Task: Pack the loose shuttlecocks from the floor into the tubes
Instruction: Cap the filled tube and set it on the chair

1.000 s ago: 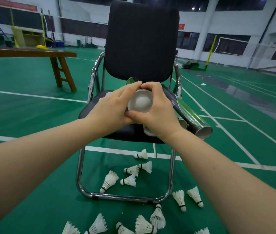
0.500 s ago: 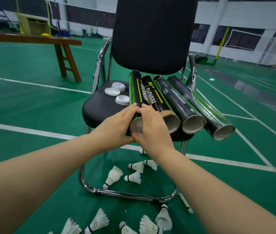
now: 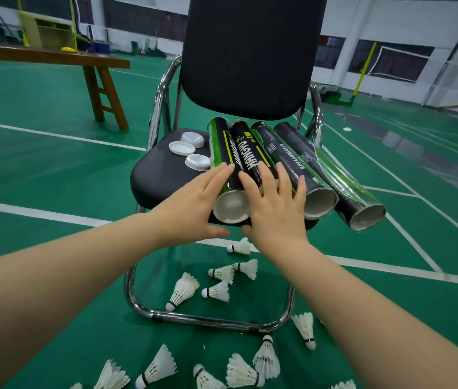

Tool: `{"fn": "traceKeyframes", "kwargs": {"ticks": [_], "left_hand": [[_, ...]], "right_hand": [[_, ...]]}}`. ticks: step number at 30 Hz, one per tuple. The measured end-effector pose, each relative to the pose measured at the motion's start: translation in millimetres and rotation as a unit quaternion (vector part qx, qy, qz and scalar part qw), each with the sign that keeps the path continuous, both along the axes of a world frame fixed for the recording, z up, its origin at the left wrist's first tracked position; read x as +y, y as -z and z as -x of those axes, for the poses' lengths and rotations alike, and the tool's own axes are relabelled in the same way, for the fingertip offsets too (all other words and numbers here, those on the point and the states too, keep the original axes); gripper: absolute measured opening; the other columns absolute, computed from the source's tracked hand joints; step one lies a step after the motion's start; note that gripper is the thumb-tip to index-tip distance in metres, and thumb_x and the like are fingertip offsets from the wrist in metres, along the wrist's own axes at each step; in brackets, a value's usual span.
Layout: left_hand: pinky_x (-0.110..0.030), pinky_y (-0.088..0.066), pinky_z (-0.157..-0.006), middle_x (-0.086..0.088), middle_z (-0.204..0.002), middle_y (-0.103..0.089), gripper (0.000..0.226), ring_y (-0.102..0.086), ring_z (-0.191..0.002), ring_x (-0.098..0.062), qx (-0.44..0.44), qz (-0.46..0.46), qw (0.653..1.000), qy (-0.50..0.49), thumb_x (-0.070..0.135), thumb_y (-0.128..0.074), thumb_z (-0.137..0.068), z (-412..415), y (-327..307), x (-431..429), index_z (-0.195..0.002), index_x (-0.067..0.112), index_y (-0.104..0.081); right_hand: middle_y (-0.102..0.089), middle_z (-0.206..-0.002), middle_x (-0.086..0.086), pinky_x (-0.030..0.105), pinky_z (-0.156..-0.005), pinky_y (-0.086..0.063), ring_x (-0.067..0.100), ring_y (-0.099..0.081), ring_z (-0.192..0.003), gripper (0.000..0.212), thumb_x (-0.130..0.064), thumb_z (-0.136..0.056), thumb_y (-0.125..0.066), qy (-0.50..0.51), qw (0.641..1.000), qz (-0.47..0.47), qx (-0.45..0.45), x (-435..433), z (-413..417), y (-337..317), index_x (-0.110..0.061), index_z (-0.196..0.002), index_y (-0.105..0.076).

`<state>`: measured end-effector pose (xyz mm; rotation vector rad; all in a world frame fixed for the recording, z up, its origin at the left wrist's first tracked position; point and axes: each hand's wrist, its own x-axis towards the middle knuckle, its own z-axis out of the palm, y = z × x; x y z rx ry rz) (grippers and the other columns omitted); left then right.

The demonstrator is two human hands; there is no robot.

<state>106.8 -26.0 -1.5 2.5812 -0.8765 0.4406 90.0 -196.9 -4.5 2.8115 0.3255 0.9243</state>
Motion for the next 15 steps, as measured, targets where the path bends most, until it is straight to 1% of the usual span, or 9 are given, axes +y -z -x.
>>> {"fn": "traceKeyframes", "kwargs": {"ticks": [1, 2, 4, 6, 7, 9, 11, 13, 15], "left_hand": [[-0.012, -0.003, -0.108, 0.0, -0.158, -0.007, 0.114, -0.007, -0.144, -0.012, -0.013, -0.001, 1.0, -0.002, 0.04, -0.079, -0.071, 1, -1, -3, -0.151, 0.018, -0.001], [-0.016, -0.005, -0.111, -0.002, -0.158, -0.007, 0.115, -0.007, -0.145, -0.013, -0.028, 0.001, 1.0, -0.005, 0.04, -0.08, -0.07, 2, -2, -5, -0.151, 0.018, -0.002], [-0.026, -0.009, -0.115, -0.003, -0.158, -0.008, 0.115, -0.008, -0.145, -0.018, -0.055, 0.001, 0.998, -0.015, 0.042, -0.081, -0.067, 4, -4, -9, -0.151, 0.02, -0.005], [-0.034, -0.013, -0.117, -0.002, -0.158, -0.01, 0.114, -0.009, -0.145, -0.021, -0.075, -0.003, 0.997, -0.027, 0.044, -0.08, -0.067, 7, -4, -12, -0.151, 0.021, -0.007], [-0.035, -0.013, -0.116, -0.002, -0.158, -0.01, 0.113, -0.009, -0.145, -0.021, -0.082, -0.004, 0.996, -0.032, 0.044, -0.08, -0.067, 8, -5, -13, -0.151, 0.021, -0.008], [-0.032, -0.01, -0.116, -0.002, -0.158, -0.009, 0.112, -0.007, -0.146, -0.02, -0.081, -0.009, 0.996, -0.038, 0.045, -0.079, -0.068, 12, -5, -15, -0.151, 0.02, -0.007], [-0.03, -0.007, -0.116, -0.001, -0.159, -0.004, 0.112, -0.004, -0.146, -0.019, -0.068, -0.031, 0.996, -0.04, 0.05, -0.076, -0.07, 14, -3, -16, -0.151, 0.021, -0.005], [-0.034, -0.006, -0.118, 0.001, -0.159, 0.002, 0.113, 0.003, -0.146, -0.018, -0.052, -0.082, 0.994, -0.045, 0.059, -0.069, -0.071, 14, 1, -17, -0.151, 0.021, 0.0], [-0.04, -0.007, -0.119, 0.003, -0.159, 0.008, 0.115, 0.009, -0.146, -0.018, -0.029, -0.121, 0.991, -0.051, 0.066, -0.063, -0.072, 17, 3, -19, -0.151, 0.019, 0.007]], "right_hand": [[-0.025, -0.153, 0.011, 0.062, -0.11, -0.008, 0.041, -0.017, -0.141, 0.092, -0.034, -0.068, -0.078, 0.015, 1.0, 0.002, 0.015, -2, -3, 2, -0.028, -0.145, -0.028], [-0.021, -0.154, 0.01, 0.061, -0.11, -0.006, 0.042, -0.013, -0.141, 0.092, -0.032, -0.071, -0.076, 0.025, 1.0, 0.003, 0.016, -4, -4, 2, -0.03, -0.147, -0.023], [-0.02, -0.155, 0.009, 0.059, -0.111, -0.007, 0.042, -0.016, -0.14, 0.091, -0.03, -0.075, -0.073, 0.04, 0.999, 0.004, 0.003, -4, -7, 1, -0.031, -0.148, -0.018], [-0.016, -0.155, 0.005, 0.055, -0.112, -0.009, 0.036, -0.016, -0.142, 0.086, -0.029, -0.084, -0.065, 0.049, 0.998, -0.019, 0.016, -6, -12, 2, -0.031, -0.149, -0.008], [-0.019, -0.154, 0.004, 0.052, -0.112, -0.013, 0.031, -0.02, -0.141, 0.082, -0.026, -0.086, -0.062, 0.05, 0.998, -0.039, 0.019, -9, -13, 1, -0.03, -0.149, -0.008], [-0.035, -0.145, 0.006, 0.045, -0.105, -0.027, 0.029, -0.034, -0.132, 0.071, -0.019, -0.084, -0.063, 0.041, 0.996, -0.073, -0.003, -14, -16, -3, -0.024, -0.145, -0.025], [-0.047, -0.135, 0.011, 0.042, -0.096, -0.035, 0.033, -0.043, -0.121, 0.061, -0.014, -0.078, -0.067, 0.022, 0.995, -0.095, -0.02, -16, -15, -9, -0.017, -0.134, -0.044], [-0.051, -0.13, 0.013, 0.042, -0.092, -0.038, 0.036, -0.045, -0.117, 0.053, -0.011, -0.074, -0.069, 0.001, 0.993, -0.112, -0.026, -16, -14, -15, -0.013, -0.125, -0.054], [-0.051, -0.13, 0.012, 0.042, -0.094, -0.037, 0.035, -0.045, -0.117, 0.052, -0.011, -0.073, -0.068, -0.006, 0.993, -0.118, -0.029, -18, -11, -24, -0.013, -0.123, -0.055]]}}
